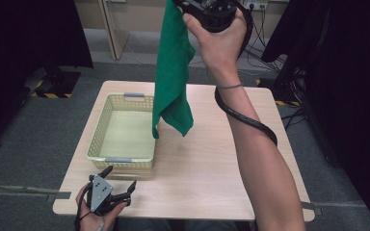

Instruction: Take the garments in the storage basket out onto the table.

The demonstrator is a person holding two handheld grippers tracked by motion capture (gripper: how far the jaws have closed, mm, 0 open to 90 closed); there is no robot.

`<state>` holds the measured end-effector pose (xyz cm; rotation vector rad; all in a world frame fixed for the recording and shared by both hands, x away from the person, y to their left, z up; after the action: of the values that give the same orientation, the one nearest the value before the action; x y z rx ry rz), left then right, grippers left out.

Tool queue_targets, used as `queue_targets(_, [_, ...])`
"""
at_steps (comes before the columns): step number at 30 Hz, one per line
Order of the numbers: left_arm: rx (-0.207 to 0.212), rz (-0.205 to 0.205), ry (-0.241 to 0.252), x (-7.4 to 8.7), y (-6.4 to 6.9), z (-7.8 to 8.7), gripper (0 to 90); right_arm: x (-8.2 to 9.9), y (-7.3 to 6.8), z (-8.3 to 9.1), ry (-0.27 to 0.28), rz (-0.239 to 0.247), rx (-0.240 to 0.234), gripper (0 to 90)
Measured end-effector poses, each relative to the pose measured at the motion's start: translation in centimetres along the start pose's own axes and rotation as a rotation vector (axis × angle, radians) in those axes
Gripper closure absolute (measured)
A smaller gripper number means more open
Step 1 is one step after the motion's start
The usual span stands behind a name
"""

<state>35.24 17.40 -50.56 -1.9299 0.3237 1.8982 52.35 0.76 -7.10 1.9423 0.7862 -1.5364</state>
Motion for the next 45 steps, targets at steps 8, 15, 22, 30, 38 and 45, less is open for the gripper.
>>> queue_targets(8, [-0.001,-0.001,0.000,0.0,0.0,0.0,8.5,0.3,0.3,0.4,-0.002,0.001,0.004,88.9])
queue_targets(15, [-0.001,-0.001,0.001,0.0,0.0,0.0,8.5,0.5,0.6,0.8,-0.003,0.001,0.010,88.9])
queue_targets(22, [-0.001,-0.002,0.000,0.0,0.0,0.0,8.5,0.7,0.9,1.3,-0.003,0.003,0.014,88.9])
queue_targets(30, [-0.002,-0.002,0.000,0.0,0.0,0.0,8.5,1.1,1.2,1.7,-0.005,0.003,0.019,88.8])
queue_targets(38, [-0.002,-0.002,0.000,0.0,0.0,0.0,8.5,1.5,1.5,2.2,-0.007,0.004,0.024,88.8])
queue_targets(45, [-0.003,-0.002,-0.001,0.0,0.0,0.0,8.5,1.6,1.6,2.5,-0.005,0.009,0.023,88.8])
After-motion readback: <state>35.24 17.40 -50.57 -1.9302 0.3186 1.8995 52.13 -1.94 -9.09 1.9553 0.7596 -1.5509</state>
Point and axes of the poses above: each handheld gripper's, and its own axes: z roughly backward along the jaws, x roughly out of its underside, y roughly to its right, the point moved 10 cm from there along -z, roughly forward along the jaws, and after that the axes turned 15 degrees about y, right-handed, at the moved point
